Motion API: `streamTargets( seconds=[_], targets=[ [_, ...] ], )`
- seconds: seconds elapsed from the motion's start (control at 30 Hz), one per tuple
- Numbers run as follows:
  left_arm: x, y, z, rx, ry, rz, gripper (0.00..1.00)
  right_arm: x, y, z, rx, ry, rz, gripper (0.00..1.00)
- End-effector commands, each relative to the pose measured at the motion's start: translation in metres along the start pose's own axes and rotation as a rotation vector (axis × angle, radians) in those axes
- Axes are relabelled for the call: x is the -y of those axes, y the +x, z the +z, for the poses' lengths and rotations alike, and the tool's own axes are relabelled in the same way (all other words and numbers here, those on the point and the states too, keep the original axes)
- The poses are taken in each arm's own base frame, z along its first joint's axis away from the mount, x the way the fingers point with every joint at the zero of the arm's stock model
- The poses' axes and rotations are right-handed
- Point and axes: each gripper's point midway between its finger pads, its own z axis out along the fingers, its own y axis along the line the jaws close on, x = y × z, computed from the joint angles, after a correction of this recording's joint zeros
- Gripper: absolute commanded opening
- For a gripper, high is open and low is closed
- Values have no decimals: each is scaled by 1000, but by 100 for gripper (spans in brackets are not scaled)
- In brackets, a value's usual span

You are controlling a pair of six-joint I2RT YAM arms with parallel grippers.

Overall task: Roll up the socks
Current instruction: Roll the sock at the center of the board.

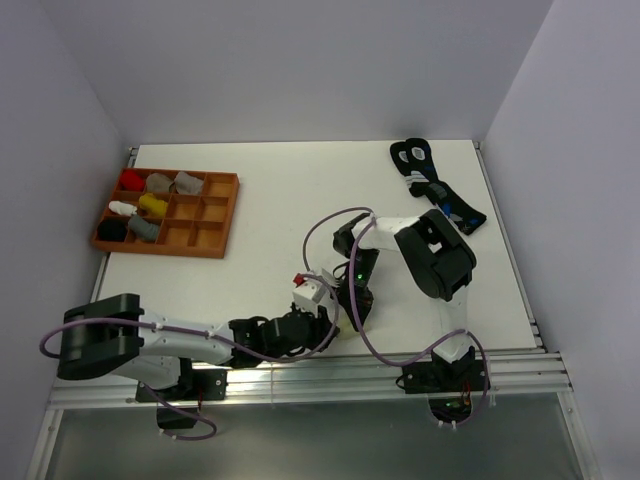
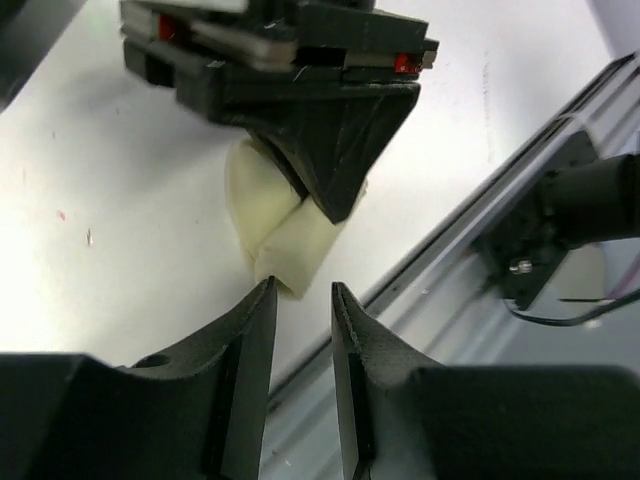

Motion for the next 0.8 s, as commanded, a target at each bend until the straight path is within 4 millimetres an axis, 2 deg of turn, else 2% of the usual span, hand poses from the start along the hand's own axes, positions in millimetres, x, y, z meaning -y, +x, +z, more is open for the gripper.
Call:
streamTargets(
  seconds=[0.0, 0.1, 0.23, 0.47, 0.77],
  targets=[
    [13, -9, 16, 27, 26, 194, 34, 24, 10, 0, -74, 79, -18, 21],
    [32, -10, 28, 16, 84, 257, 36, 24, 10, 1, -77, 72, -7, 20],
    [38, -3, 41, -13, 97, 319, 36, 23, 10, 1, -75, 60, -5, 20],
    [28, 17, 58, -75, 85, 342, 36, 24, 9, 2, -71, 64, 0, 21],
    [4, 20, 63, -90, 37, 317, 35, 22, 11, 2, -74, 59, 0, 20]
  ],
)
